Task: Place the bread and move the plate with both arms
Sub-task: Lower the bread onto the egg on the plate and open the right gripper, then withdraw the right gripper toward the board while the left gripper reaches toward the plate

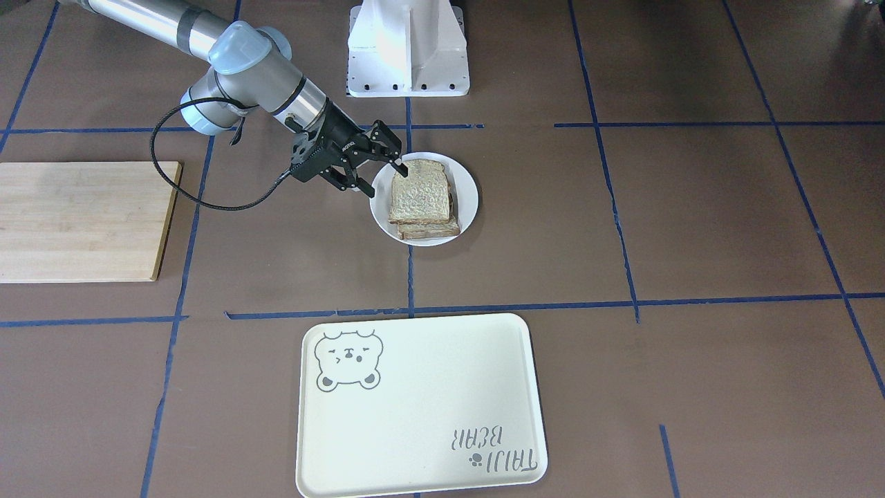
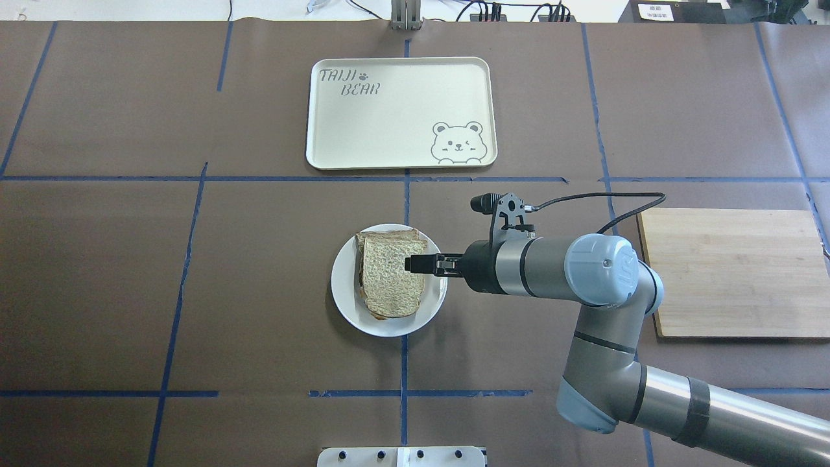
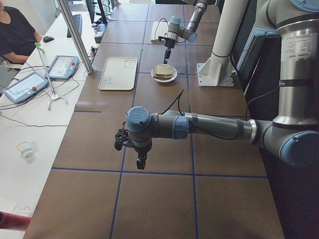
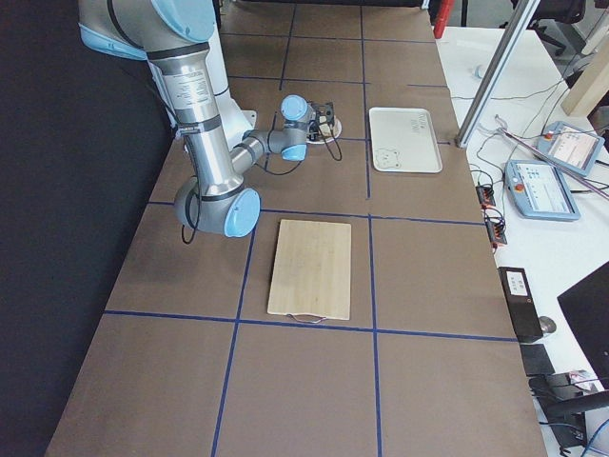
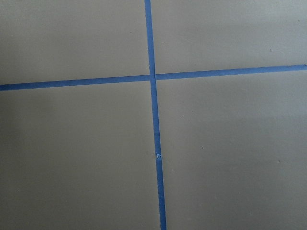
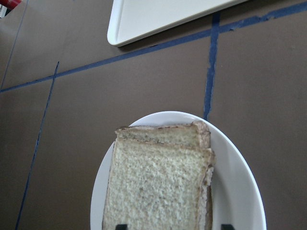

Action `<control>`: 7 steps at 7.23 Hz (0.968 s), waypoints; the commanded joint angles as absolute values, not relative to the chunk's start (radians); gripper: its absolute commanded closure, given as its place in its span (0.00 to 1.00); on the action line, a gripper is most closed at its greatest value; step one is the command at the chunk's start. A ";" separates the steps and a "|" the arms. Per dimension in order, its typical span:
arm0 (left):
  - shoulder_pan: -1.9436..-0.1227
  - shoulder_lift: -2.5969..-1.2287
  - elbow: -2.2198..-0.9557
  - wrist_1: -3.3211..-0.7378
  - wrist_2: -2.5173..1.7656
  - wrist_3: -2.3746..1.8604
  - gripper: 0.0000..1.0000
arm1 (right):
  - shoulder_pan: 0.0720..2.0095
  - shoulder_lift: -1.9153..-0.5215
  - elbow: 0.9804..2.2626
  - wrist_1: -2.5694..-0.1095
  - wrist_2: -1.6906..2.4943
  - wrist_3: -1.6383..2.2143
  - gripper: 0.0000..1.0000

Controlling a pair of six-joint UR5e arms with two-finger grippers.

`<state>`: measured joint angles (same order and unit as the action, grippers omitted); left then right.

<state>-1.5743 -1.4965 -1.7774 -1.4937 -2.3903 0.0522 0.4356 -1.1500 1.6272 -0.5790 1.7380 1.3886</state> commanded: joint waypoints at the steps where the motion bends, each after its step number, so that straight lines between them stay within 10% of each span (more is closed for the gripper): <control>1: -1.553 -1.508 -1.804 -1.505 -2.393 0.055 0.00 | 0.524 -1.154 1.664 -0.691 1.800 1.387 0.00; 7: -1.156 -1.573 -1.838 -2.179 -2.384 -0.946 0.00 | 0.742 -1.167 2.003 -1.583 1.941 0.888 0.00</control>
<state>-1.2403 -1.5392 -1.8557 -2.0302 -2.3882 -0.7215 0.6916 -1.1620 1.9728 -1.4727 1.8899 1.0072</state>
